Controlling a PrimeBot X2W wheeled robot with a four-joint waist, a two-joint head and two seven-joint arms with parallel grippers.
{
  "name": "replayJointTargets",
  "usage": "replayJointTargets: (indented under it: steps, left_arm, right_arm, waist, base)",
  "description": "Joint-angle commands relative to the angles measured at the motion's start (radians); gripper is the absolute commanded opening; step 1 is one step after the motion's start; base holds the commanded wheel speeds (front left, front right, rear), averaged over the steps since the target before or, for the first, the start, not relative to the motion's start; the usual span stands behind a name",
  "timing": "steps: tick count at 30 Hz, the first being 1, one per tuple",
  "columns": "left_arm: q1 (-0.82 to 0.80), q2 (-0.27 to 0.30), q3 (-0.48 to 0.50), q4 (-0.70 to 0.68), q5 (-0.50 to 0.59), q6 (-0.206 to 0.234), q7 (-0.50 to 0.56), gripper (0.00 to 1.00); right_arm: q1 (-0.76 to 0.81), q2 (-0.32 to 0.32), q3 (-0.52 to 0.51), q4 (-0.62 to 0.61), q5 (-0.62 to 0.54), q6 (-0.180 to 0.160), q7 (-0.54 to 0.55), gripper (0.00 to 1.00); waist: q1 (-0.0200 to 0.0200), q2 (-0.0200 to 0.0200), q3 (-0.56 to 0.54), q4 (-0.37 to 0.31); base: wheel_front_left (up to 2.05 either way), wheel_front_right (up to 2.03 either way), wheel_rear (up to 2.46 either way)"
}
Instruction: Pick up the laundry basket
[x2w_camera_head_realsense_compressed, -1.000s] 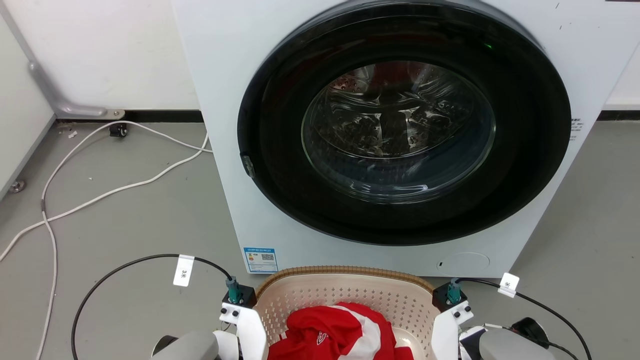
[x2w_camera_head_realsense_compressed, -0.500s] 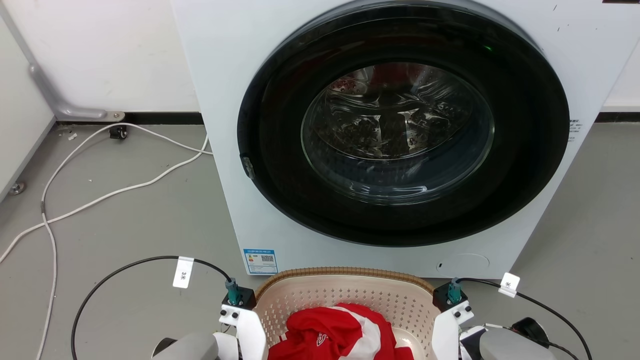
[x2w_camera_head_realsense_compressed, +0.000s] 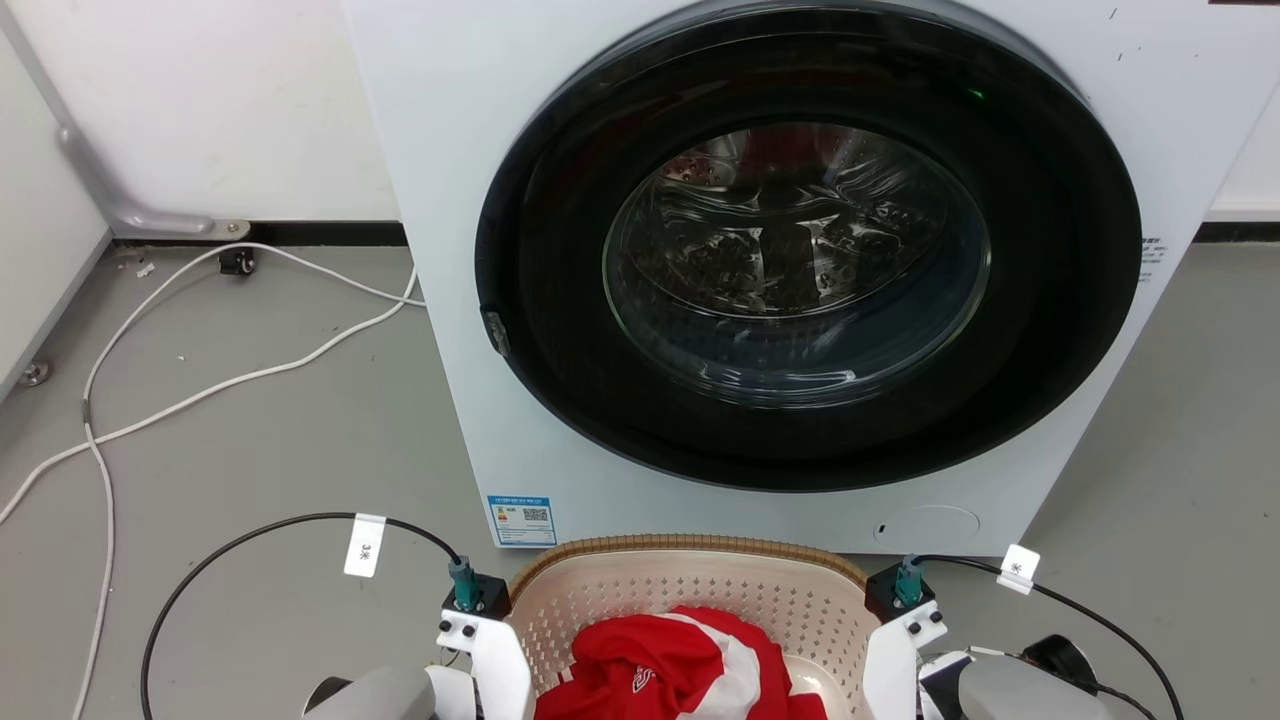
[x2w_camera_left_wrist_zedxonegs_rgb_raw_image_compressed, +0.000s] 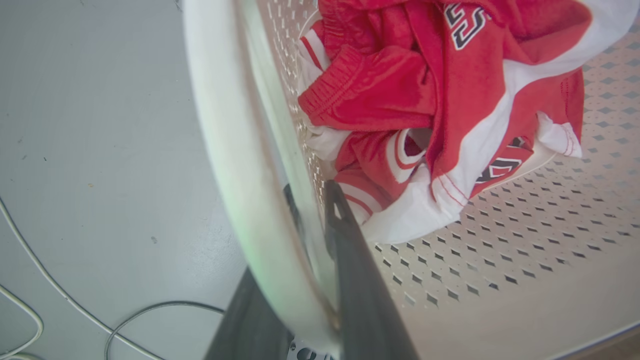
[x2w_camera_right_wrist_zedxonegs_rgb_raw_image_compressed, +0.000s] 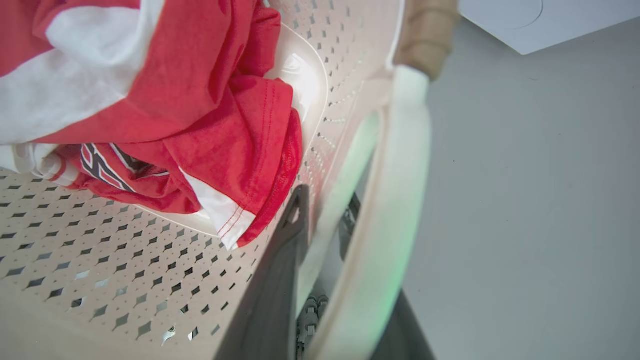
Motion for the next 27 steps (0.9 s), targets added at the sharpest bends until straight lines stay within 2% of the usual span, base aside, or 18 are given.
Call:
replayJointTargets:
  steps: [1,27]
  left_arm:
    - [-0.025,-0.002,-0.004,-0.005,0.003,-0.01,-0.008,0.0]
    - [-0.014,0.004,-0.01,-0.001,-0.008,-0.01,-0.005,0.0]
  right_arm:
    - [-0.012,0.006,0.016,-0.006,-0.01,0.016,-0.001,0.0]
    - [-0.006,0.014,0.024,0.004,0.001,0.016,-0.009,0.0]
  waist:
    - [0.0,-0.0001,0.001,0.001]
    - [0.0,-0.0001,0.004,-0.002]
  base:
    - [0.0,0.0,0.0]
    - [0.0,0.0,0.0]
